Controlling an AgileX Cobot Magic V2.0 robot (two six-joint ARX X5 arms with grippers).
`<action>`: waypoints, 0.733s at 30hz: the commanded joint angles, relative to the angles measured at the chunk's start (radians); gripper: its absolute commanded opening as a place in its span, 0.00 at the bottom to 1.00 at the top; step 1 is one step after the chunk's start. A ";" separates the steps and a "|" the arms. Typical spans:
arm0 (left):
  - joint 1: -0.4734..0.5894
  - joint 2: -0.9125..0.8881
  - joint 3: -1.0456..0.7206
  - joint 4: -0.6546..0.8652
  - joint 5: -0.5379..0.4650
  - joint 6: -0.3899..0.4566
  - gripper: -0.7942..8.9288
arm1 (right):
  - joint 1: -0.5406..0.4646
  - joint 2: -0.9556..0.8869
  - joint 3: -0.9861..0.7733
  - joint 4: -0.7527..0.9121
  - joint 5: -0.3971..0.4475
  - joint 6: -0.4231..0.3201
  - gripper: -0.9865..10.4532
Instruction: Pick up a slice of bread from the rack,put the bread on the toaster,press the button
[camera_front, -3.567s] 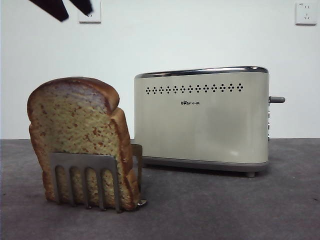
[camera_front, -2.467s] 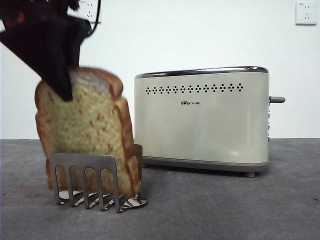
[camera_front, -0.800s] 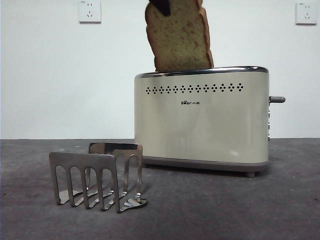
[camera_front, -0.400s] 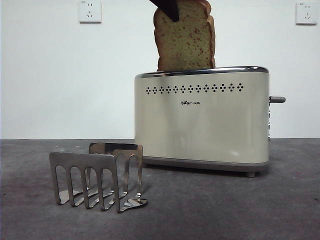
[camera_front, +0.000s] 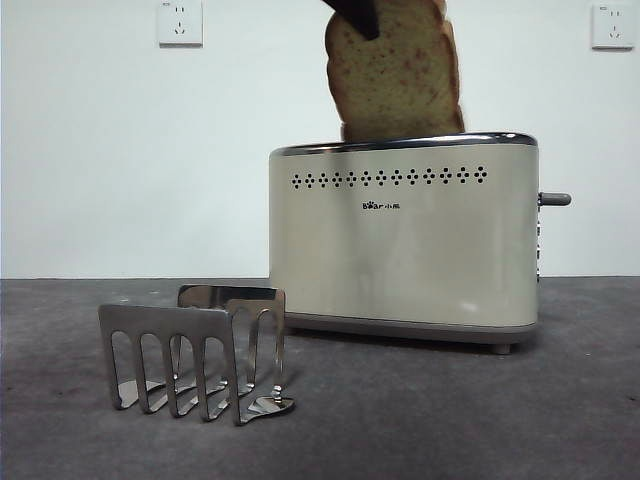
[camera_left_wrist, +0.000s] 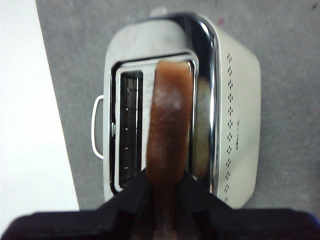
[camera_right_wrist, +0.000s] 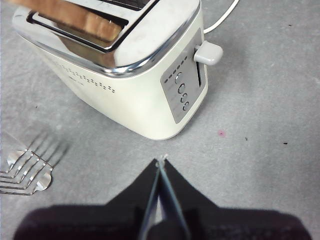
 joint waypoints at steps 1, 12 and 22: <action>-0.005 0.013 0.002 0.006 0.010 -0.013 0.07 | 0.000 0.000 0.004 0.004 -0.002 -0.009 0.09; 0.007 0.027 0.002 -0.010 -0.085 -0.020 0.07 | 0.000 0.000 0.004 0.003 -0.002 -0.009 0.09; 0.012 0.079 0.002 0.020 -0.101 -0.014 0.07 | 0.000 0.000 0.004 0.003 -0.002 -0.009 0.09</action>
